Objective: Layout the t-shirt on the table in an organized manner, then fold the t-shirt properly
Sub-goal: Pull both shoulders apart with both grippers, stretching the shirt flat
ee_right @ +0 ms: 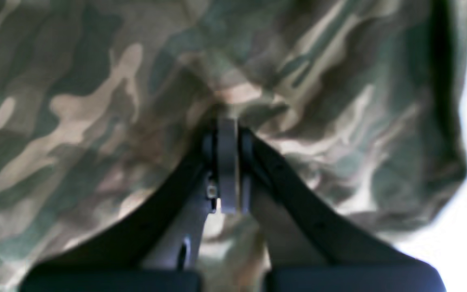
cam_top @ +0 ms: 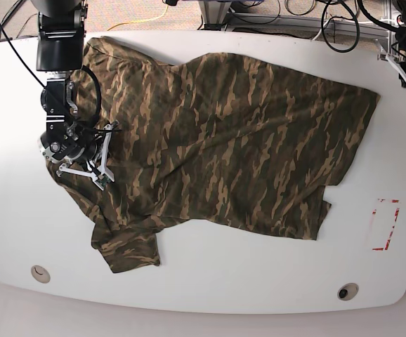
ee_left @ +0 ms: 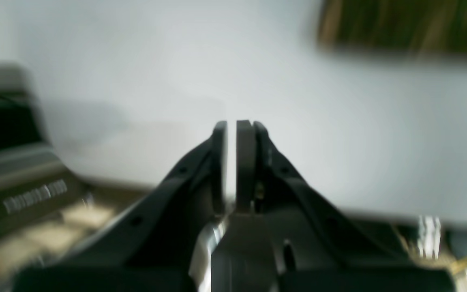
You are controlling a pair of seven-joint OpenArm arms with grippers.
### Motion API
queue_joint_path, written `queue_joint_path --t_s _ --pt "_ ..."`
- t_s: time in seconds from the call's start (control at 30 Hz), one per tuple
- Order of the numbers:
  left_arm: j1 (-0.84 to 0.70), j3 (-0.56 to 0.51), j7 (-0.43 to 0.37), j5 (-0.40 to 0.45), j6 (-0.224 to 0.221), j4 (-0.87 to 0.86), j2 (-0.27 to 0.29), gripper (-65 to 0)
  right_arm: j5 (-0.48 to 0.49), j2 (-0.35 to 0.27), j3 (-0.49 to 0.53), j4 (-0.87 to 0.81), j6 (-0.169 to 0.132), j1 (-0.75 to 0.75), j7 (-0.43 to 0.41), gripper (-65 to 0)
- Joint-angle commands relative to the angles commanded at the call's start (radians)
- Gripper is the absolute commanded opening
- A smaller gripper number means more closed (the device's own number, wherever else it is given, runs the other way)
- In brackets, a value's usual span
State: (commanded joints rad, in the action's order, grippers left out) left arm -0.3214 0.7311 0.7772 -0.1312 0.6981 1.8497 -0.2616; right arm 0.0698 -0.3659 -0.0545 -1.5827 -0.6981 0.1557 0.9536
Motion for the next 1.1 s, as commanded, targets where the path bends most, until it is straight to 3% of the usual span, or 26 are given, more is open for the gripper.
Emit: queue_joint_path --t_s 0.2,0.33,0.53,0.83,1.1 --pt "0.169 -0.155 0.015 0.08 0.0 -0.029 0.006 -62.8 -0.002 -0.002 -0.008 -0.132 0.0 -0.028 0.068 -64.4" --pt "0.282 -0.285 0.011 0.106 0.0 -0.138 0.021 -62.8 0.0 0.008 -0.097 -0.221 0.0 -0.078 0.124 -64.4" --pt "0.384 -0.339 0.009 0.106 0.0 -0.29 0.04 -62.8 0.008 0.014 -0.16 -0.27 0.0 -0.137 0.183 -64.4" --pt "0.411 -0.348 0.009 0.106 0.0 -0.434 0.034 -62.8 0.002 0.071 -0.249 -0.238 0.0 -0.238 0.173 -64.4" --pt "0.287 -0.347 0.008 0.106 0.0 -0.356 0.009 -63.1 0.0 0.074 -0.247 -0.069 0.0 -0.242 0.055 -64.4"
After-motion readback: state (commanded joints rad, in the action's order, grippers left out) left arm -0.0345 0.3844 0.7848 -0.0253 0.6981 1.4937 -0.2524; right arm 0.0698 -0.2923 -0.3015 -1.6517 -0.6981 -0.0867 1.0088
